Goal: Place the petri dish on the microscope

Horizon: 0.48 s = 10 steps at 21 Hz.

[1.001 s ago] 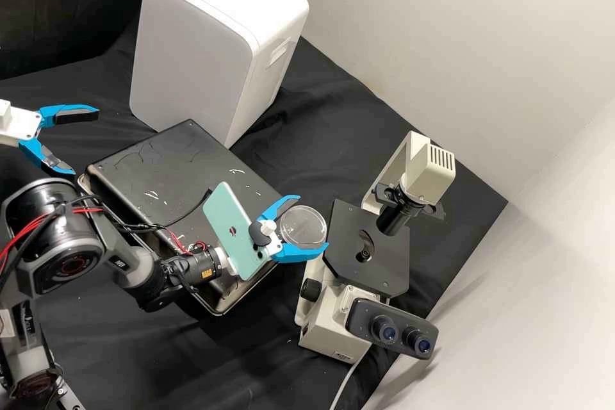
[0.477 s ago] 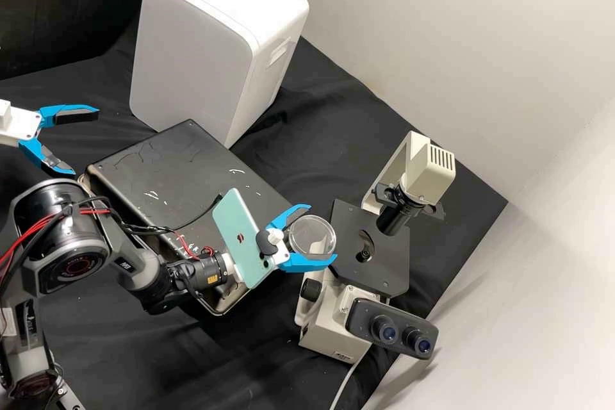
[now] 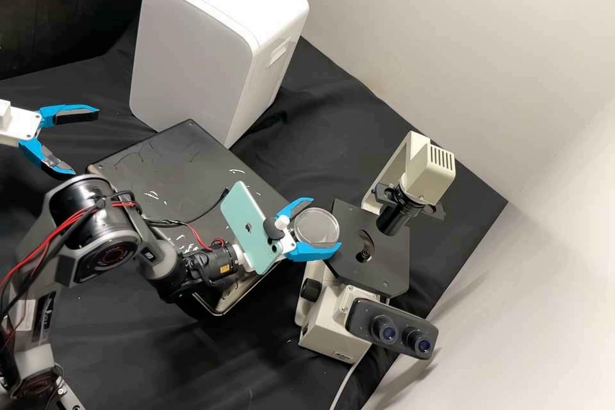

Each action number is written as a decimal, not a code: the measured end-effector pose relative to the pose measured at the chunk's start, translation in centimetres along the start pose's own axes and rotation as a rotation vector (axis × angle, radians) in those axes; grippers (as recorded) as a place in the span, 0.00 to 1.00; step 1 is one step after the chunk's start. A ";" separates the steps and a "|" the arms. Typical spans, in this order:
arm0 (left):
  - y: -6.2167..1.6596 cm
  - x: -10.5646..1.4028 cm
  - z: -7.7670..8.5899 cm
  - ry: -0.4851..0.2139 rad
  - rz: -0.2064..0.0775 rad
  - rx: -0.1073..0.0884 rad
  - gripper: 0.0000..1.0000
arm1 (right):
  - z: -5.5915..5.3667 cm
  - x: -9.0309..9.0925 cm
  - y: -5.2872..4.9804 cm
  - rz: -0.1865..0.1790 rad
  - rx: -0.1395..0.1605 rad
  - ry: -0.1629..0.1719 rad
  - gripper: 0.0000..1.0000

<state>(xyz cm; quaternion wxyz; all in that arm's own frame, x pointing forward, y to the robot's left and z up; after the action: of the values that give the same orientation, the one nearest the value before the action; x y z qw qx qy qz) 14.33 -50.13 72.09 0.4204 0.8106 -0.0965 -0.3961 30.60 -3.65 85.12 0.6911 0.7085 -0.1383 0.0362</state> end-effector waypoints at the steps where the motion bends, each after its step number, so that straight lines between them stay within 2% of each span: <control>1: 0.00 0.0 0.0 0.000 0.000 0.000 1.00 | 0.1 0.2 -0.2 -0.005 -0.003 -0.002 0.00; 4: 0.00 0.0 0.0 0.000 0.000 0.000 1.00 | 0.3 0.6 -0.4 -0.006 -0.003 -0.006 0.00; 10: 0.00 0.0 0.0 0.000 0.000 0.000 1.00 | 1.2 1.2 0.3 0.022 -0.006 -0.028 0.00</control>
<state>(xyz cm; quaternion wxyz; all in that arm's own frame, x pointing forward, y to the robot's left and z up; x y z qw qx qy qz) 14.33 -50.13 72.09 0.4204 0.8106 -0.0965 -0.3961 31.52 -5.04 85.67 0.6909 0.7052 -0.1556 0.0335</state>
